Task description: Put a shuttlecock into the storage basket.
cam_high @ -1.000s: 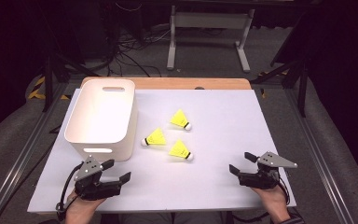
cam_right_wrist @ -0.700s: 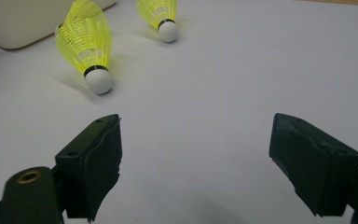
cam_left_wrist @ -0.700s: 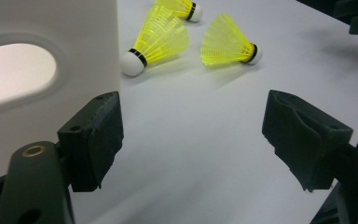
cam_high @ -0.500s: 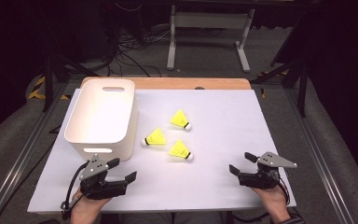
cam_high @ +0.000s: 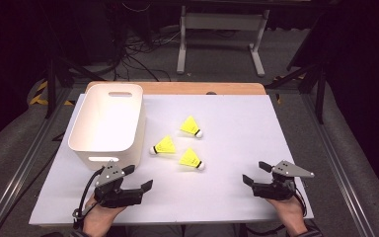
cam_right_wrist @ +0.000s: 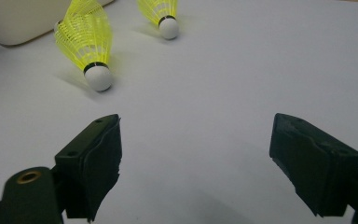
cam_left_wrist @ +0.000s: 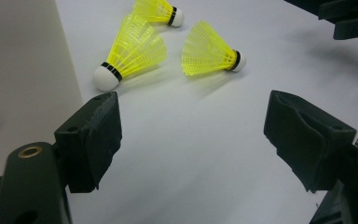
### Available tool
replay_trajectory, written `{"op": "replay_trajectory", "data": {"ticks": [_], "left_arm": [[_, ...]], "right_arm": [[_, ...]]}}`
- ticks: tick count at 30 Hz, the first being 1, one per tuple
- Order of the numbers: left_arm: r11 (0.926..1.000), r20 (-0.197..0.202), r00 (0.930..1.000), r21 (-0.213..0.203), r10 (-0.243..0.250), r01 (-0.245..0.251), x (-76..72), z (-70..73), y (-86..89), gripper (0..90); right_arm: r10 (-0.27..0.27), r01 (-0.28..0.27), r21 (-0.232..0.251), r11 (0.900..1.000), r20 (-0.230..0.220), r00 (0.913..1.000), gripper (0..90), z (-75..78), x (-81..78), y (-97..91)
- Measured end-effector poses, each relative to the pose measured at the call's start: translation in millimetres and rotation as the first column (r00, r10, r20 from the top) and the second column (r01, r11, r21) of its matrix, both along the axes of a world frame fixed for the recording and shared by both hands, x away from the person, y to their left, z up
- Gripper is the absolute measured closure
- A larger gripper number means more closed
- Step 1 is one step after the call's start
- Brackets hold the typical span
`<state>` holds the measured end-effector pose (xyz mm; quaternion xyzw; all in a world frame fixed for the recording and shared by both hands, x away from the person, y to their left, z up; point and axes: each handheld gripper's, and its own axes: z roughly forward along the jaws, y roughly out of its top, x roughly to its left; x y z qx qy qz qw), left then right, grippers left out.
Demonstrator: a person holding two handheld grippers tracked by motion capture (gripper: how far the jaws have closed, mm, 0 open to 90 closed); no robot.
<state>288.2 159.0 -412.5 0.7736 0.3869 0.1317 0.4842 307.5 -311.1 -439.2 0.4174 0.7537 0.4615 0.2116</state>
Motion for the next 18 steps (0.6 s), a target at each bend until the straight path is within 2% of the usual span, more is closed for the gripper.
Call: {"op": "replay_trajectory", "data": {"ticks": [7,18], "left_arm": [[0.9997,-0.006,0.9997,0.01,-0.024,0.024,3.1,2.6,-9.3,20.3],[0.9996,0.003,0.9996,0.009,-0.028,0.028,10.4,3.3,-22.8,20.6]], "right_arm": [[0.002,-0.002,-0.002,1.0,0.002,1.0,17.6,0.0,-0.1,0.1],[0.002,-0.003,-0.003,1.0,-0.002,1.0,17.6,-0.2,0.0,0.2]]}}
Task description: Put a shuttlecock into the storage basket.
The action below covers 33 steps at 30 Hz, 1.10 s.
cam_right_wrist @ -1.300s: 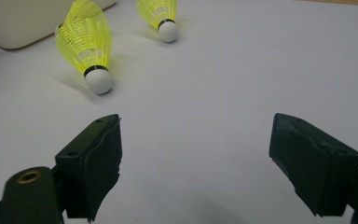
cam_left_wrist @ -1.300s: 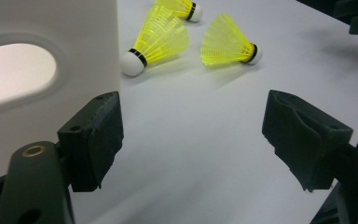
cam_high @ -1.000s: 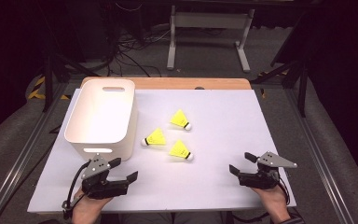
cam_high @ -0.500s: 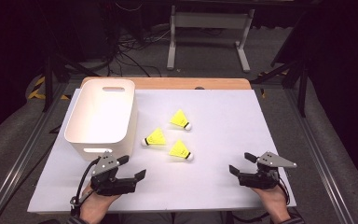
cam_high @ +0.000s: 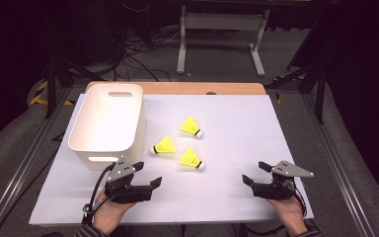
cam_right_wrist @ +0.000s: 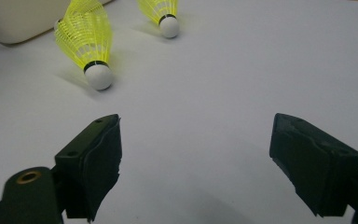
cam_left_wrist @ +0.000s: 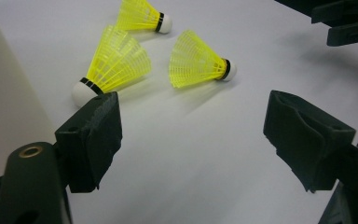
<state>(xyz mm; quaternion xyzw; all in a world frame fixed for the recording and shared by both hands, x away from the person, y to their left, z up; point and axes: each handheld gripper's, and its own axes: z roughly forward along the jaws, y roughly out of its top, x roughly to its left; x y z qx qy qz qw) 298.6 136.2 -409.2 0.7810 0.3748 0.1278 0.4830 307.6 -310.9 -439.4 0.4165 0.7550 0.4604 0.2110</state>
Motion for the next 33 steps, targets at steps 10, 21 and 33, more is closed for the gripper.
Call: {"op": "replay_trajectory", "data": {"ticks": [10,21,33], "left_arm": [[1.0,-0.008,1.0,-0.006,-0.004,0.004,6.8,1.5,-11.4,20.9],[1.0,-0.005,1.0,0.003,0.0,0.0,14.8,3.2,-17.6,20.9],[1.0,-0.025,0.9997,0.004,0.008,-0.008,21.6,4.4,-28.9,20.5]], "right_arm": [[-0.002,0.002,-0.002,1.0,-0.001,1.0,17.6,-0.1,0.0,-0.2],[-0.001,0.001,-0.004,1.0,-0.003,1.0,17.5,-0.2,0.1,0.1],[-0.001,0.001,0.0,1.0,-0.004,1.0,17.5,-0.4,0.2,-0.2]]}}
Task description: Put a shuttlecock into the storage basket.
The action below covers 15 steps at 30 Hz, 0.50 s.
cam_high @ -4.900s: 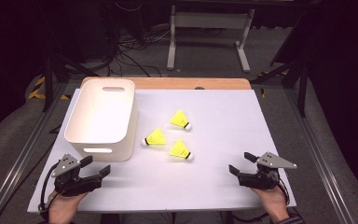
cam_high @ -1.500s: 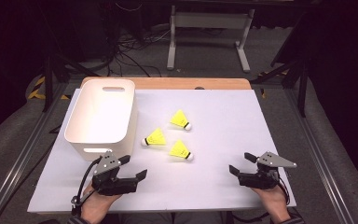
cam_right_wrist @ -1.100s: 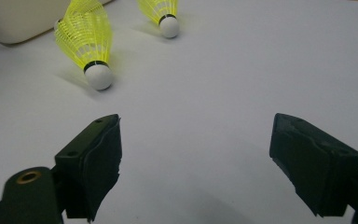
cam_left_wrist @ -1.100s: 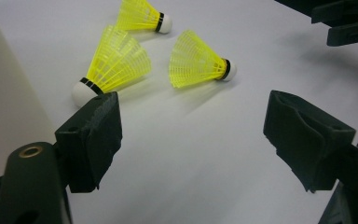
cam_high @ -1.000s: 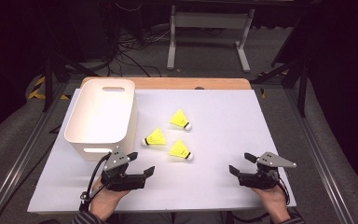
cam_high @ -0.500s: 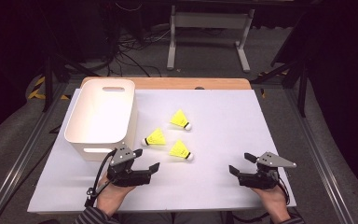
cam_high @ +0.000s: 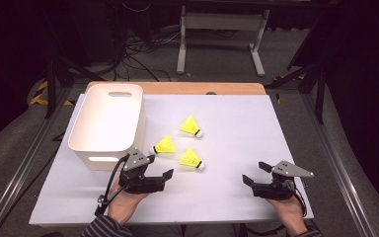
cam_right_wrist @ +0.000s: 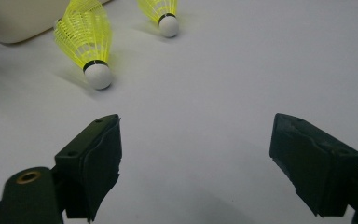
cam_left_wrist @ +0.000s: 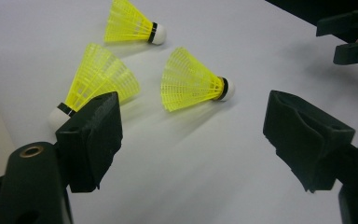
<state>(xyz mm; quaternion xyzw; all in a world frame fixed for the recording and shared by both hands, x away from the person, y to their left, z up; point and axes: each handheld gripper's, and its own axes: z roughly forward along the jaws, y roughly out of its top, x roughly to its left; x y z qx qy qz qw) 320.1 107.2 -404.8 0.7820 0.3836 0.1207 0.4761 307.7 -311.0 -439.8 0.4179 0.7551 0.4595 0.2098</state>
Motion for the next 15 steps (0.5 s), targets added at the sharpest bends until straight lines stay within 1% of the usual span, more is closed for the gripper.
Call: {"op": "replay_trajectory", "data": {"ticks": [1,2,4,7,10,11,13,14,15], "left_arm": [[1.0,-0.002,1.0,0.003,0.002,-0.002,0.4,0.3,-0.3,20.4],[1.0,0.006,1.0,0.002,0.008,-0.008,1.8,0.4,-1.2,20.4],[0.9999,-0.002,1.0,-0.006,0.009,-0.009,4.5,1.1,-2.5,20.4],[0.9998,0.0,0.9999,-0.01,0.017,-0.017,6.6,0.4,-4.2,20.4],[0.9999,-0.015,0.9998,-0.006,0.014,-0.014,9.1,0.2,-7.2,20.7],[0.9998,-0.012,0.9997,-0.001,0.022,-0.022,9.8,-0.1,-8.7,20.9],[0.9998,-0.019,0.9996,-0.001,0.018,-0.018,12.0,0.5,-11.1,20.9],[0.9998,-0.015,0.9997,0.007,0.02,-0.02,13.1,1.1,-11.6,20.9],[0.9998,-0.018,0.9996,0.003,0.021,-0.021,13.9,1.8,-13.6,21.0]], "right_arm": [[0.0,0.0,0.0,1.0,0.0,1.0,17.5,0.0,0.0,0.1],[0.0,0.0,0.0,1.0,0.0,1.0,17.5,0.0,0.0,0.1],[0.0,0.0,-0.001,1.0,0.0,1.0,17.5,-0.2,0.2,0.2],[0.0,0.0,-0.002,1.0,0.0,1.0,17.5,-0.2,0.1,0.2],[0.0,0.0,-0.002,1.0,-0.001,1.0,17.6,-0.3,0.2,0.2],[0.0,0.0,-0.002,1.0,-0.002,1.0,17.5,-0.3,0.3,0.2],[0.0,0.0,-0.001,1.0,-0.001,1.0,17.5,-0.3,0.3,0.2],[0.0,0.0,-0.001,1.0,-0.002,1.0,17.5,-0.3,0.2,0.1],[0.0,0.0,-0.001,1.0,-0.002,1.0,17.5,-0.3,0.2,0.1]]}}
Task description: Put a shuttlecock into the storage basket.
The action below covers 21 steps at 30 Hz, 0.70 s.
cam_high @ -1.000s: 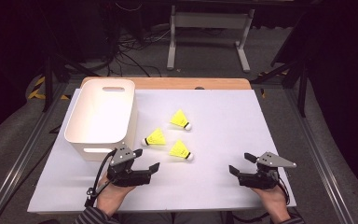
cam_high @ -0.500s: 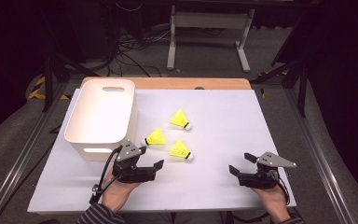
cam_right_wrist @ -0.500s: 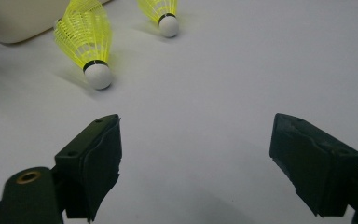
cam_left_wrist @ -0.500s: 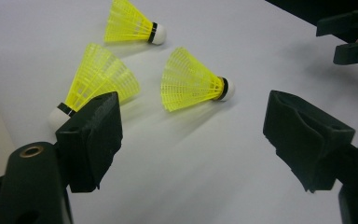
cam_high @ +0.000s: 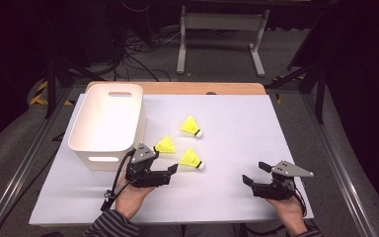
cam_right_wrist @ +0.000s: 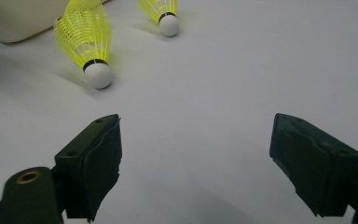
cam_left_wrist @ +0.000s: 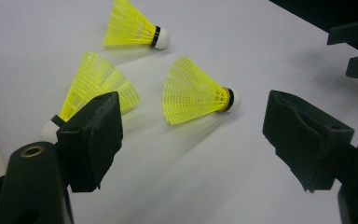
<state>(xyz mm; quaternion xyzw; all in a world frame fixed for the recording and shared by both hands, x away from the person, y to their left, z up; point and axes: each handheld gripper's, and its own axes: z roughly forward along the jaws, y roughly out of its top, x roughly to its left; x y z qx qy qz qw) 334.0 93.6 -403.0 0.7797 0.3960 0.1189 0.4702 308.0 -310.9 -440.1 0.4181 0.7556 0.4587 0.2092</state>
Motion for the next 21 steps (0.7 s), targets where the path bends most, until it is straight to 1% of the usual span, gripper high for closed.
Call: {"op": "replay_trajectory", "data": {"ticks": [3,5,8,9,10,11,12,13,15,17,18,19,21], "left_arm": [[1.0,0.005,1.0,0.006,0.005,-0.005,3.5,2.2,-3.7,21.1],[1.0,-0.007,1.0,0.005,0.0,0.0,5.8,3.2,-6.2,21.5],[0.9998,-0.018,0.9998,0.02,0.002,-0.002,10.3,4.6,-8.8,21.8],[0.9999,-0.03,0.9995,0.015,0.004,-0.003,11.1,4.8,-10.2,21.8],[0.9996,-0.023,0.9997,0.029,0.006,-0.005,12.7,5.4,-10.4,21.8],[0.9996,-0.029,0.9996,0.028,0.007,-0.007,13.0,5.7,-11.5,21.9],[0.9993,-0.028,0.9996,0.035,0.009,-0.008,13.8,6.2,-12.7,22.1],[0.9988,-0.018,0.9998,0.049,0.011,-0.01,14.9,7.2,-13.9,22.3],[0.9985,-0.023,0.9997,0.055,0.008,-0.006,17.1,8.4,-15.4,22.8],[0.9985,-0.042,0.9991,0.055,0.009,-0.007,18.9,9.0,-16.7,22.9],[0.9987,-0.044,0.999,0.051,0.002,0.0,20.1,8.9,-16.9,23.1],[0.9983,-0.04,0.9992,0.058,0.002,0.0,21.1,9.0,-16.5,23.5],[0.9983,-0.051,0.9987,0.057,0.006,-0.003,21.9,9.3,-17.1,23.6]], "right_arm": [[0.0,0.0,-0.002,1.0,-0.001,1.0,17.5,0.0,0.0,0.1],[0.001,-0.001,-0.003,1.0,-0.002,1.0,17.5,0.0,0.0,0.1],[0.002,-0.002,-0.005,1.0,-0.002,1.0,17.5,-0.1,0.2,0.1],[0.002,-0.002,-0.005,1.0,-0.002,1.0,17.5,-0.1,0.2,0.1],[0.003,-0.003,-0.005,1.0,-0.003,1.0,17.5,-0.2,0.3,0.1],[0.003,-0.003,-0.005,1.0,-0.004,1.0,17.5,-0.3,0.3,0.2],[0.002,-0.002,-0.005,1.0,-0.006,1.0,17.5,-0.3,0.3,0.2],[0.003,-0.003,-0.005,1.0,-0.006,1.0,17.5,-0.5,0.4,0.2],[0.001,-0.001,-0.005,1.0,-0.007,1.0,17.5,-0.6,0.5,0.0],[0.001,-0.001,-0.004,1.0,-0.006,1.0,17.5,-0.5,0.3,0.0],[0.0,0.0,-0.007,1.0,-0.007,1.0,17.5,-0.4,0.2,0.1],[0.001,-0.001,-0.006,1.0,-0.007,1.0,17.5,-0.6,0.3,0.2],[0.0,0.0,-0.008,1.0,-0.008,1.0,17.5,-0.6,0.4,0.1]]}}
